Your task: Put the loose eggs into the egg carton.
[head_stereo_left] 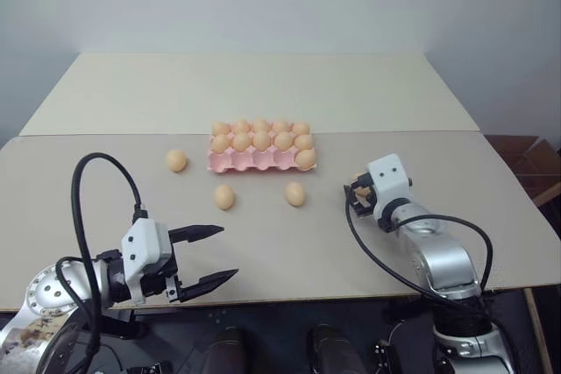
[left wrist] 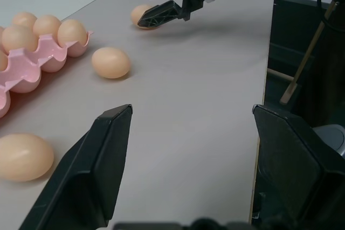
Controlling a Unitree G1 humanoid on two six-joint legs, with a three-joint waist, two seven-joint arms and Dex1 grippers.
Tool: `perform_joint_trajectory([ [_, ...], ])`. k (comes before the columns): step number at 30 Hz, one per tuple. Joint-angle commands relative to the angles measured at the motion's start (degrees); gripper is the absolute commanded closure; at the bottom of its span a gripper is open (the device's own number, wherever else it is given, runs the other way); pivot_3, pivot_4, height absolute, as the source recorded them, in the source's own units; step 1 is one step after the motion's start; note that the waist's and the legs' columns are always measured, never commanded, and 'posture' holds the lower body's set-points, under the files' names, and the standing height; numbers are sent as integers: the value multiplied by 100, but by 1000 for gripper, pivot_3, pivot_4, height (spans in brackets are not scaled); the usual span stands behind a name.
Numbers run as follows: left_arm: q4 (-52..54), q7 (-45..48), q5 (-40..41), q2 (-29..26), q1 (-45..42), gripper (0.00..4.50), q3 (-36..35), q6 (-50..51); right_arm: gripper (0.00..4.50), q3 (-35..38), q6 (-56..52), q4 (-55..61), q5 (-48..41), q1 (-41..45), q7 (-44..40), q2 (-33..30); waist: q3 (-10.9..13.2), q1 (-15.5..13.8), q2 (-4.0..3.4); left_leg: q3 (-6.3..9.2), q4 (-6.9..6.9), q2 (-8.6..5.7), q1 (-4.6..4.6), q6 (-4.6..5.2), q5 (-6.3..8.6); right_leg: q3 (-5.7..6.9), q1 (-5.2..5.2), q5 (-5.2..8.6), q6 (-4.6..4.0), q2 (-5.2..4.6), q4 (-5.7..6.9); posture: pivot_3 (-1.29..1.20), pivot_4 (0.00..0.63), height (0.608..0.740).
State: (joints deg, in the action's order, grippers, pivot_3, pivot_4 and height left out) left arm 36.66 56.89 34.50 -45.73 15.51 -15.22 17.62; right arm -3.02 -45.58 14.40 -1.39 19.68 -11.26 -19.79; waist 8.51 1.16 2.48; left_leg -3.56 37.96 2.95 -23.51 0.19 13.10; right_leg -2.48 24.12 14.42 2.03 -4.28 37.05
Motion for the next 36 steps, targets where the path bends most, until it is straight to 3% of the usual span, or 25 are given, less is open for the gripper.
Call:
perform_joint_trajectory([
  [1, 140, -4, 8, -39, -57, 617, -17, -31, 14, 244, 182, -46, -77, 144, -80, -35, 0, -6, 0, 0, 0, 0, -1, 0, 0, 0, 0, 0, 0, 0, 0, 0, 150, 740],
  [10, 110, 28, -27, -44, -43, 617, -45, -46, 14, 440, 117, -303, -196, 221, -134, 19, 1, -9, -1, 1, 0, 0, -1, 0, 0, -1, 0, -1, 3, 1, 0, 0, 150, 740],
  [13, 83, 33, -34, -47, 22, 617, -111, -45, 636, 464, 99, -322, -246, 228, -165, 21, 1, -9, -1, 0, 0, 0, -2, 0, 0, -1, 0, -1, 3, 0, 0, 0, 150, 740],
  [19, 2, 50, -96, -46, 254, 617, -326, -99, 2629, 480, 35, -308, -329, 216, -245, 44, 1, -1, -2, 0, 0, 1, 0, 0, 0, -1, 1, -1, 3, 1, 0, 0, 150, 740],
  [22, -49, 41, -131, -10, 430, 617, -511, -137, 3098, 478, 64, -240, -343, 209, -285, 30, 1, -3, -2, 0, 0, 0, -1, 0, 0, -1, 1, -1, 3, 0, 0, 0, 150, 740],
  [31, -129, -135, -146, 160, 749, 617, -1148, -137, 3285, 204, -91, 1062, -558, 209, -631, -48, 5, 5, -7, 0, 0, 2, -1, 0, 0, -1, 4, -1, 3, 0, 0, 0, 150, 740],
  [36, -278, -145, -168, 204, 789, 617, -1337, -146, 3316, -390, -297, 1575, -607, 447, -529, 379, 5, 13, -8, 0, -1, 4, 2, 0, 0, 1, 2, -2, 2, 1, 1, 0, 150, 740],
])
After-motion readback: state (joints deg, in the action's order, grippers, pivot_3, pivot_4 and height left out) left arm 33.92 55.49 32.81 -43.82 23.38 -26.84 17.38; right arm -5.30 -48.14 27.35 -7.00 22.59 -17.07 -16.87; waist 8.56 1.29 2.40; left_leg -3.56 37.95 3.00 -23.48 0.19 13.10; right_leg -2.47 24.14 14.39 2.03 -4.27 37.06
